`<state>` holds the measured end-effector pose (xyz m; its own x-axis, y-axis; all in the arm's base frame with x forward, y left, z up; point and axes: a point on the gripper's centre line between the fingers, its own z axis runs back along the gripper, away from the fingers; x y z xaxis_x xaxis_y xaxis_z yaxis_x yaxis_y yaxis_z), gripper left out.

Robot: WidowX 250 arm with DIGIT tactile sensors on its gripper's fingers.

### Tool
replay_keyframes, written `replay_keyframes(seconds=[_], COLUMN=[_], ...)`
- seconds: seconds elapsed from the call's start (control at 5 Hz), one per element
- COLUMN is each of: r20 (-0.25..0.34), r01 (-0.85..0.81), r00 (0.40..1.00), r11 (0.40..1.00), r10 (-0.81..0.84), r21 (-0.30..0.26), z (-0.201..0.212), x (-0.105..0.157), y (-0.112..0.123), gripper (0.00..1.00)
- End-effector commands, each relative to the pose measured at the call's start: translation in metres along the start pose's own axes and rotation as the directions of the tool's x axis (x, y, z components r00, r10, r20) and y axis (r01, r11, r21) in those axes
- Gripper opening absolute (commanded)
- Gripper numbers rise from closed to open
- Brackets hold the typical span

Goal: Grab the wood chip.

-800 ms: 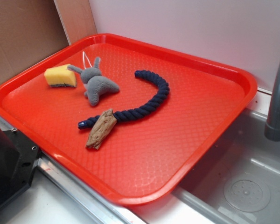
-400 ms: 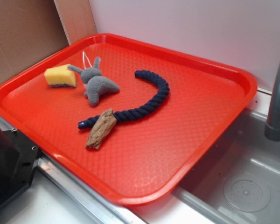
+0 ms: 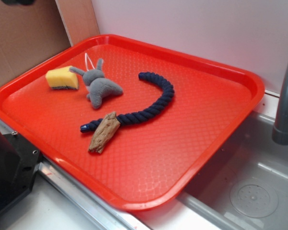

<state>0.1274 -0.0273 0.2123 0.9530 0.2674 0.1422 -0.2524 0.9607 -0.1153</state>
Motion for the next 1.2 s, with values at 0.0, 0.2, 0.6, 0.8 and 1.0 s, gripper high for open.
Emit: replay_keyframes(seconds=[0.0,0.2,0.6,0.8,1.0], r20=[0.058,0.060,0.065,0.079,0.074], r01=[-0.079,-0.099,-0.218,-0.226,-0.215], r00=[0.995,0.993,0.975,0.972,0.975], r11=[0.997,0.995,0.973,0.971,0.972], r10=[0.079,0.098,0.214,0.220,0.209], r21=[-0.005,0.018,0.072,0.072,0.092], z=[-0.051,-0.079,-0.125,-0.155,-0.174], x=[0.001,-0.005,-0.009,-0.011,-0.013], y=[-0.024,-0.030,-0.037,-0.046,-0.049], gripper=[1.00,1.00,1.00,1.00,1.00])
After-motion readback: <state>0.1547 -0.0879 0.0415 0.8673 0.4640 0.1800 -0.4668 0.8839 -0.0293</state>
